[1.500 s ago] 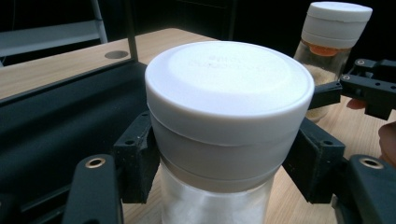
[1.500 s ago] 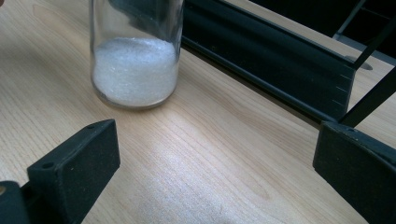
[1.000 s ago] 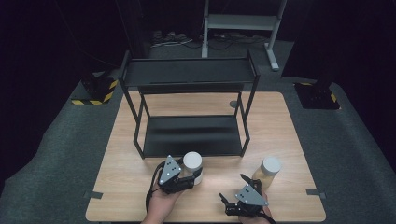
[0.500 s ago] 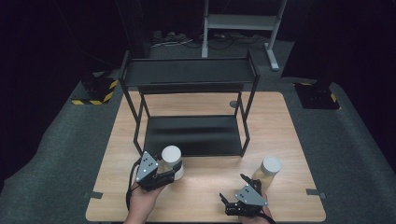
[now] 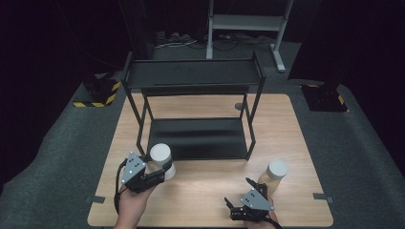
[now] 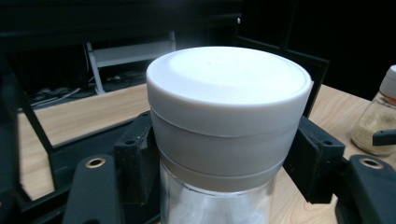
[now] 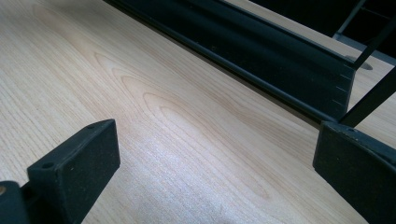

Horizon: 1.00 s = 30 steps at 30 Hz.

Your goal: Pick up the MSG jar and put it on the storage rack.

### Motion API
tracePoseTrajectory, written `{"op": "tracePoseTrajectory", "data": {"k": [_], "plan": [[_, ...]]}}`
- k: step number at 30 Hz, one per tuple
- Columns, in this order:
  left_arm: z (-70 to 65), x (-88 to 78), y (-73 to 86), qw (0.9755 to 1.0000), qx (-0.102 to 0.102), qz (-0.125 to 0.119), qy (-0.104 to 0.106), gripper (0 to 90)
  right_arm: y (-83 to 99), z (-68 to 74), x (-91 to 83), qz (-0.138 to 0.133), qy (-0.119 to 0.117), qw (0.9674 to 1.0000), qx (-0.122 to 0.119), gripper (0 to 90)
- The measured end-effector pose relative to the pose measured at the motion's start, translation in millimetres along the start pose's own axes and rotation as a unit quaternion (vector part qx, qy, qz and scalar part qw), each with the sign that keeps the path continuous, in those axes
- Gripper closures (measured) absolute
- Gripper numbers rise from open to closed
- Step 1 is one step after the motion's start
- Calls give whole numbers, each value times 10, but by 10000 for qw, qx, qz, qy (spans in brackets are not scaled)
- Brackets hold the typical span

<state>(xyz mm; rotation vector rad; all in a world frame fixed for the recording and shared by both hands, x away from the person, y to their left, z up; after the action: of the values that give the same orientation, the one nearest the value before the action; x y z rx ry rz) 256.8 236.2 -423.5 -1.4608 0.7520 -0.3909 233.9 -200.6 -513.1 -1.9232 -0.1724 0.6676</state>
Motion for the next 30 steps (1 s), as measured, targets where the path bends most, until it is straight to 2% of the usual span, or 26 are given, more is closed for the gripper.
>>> {"op": "tracePoseTrajectory", "data": {"k": [7,20,30], "plan": [[42,-94,-178,9999,20,-157,-59,347,1,-1,0,-3,1,10000,9,0],[107,-150,-484,9993,22,-360,-118,347,3,-11,0,-10,-15,10000,26,0],[118,-158,-754,9987,157,-457,-153,346,4,-13,-1,-14,-26,10000,32,0]]}}
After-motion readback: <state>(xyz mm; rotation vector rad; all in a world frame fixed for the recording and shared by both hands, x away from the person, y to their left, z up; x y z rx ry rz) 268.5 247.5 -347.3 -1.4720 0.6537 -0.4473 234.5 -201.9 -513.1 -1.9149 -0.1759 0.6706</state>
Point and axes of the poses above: each handheld gripper's, and its own axes: x roughly forward along the jaws, y roughly out of its underside, z roughly to its left, the point moved 8 cm from there along x, roughly forward along the jaws, and after that the axes turned 9 degrees about y, right-handed, at the moved point
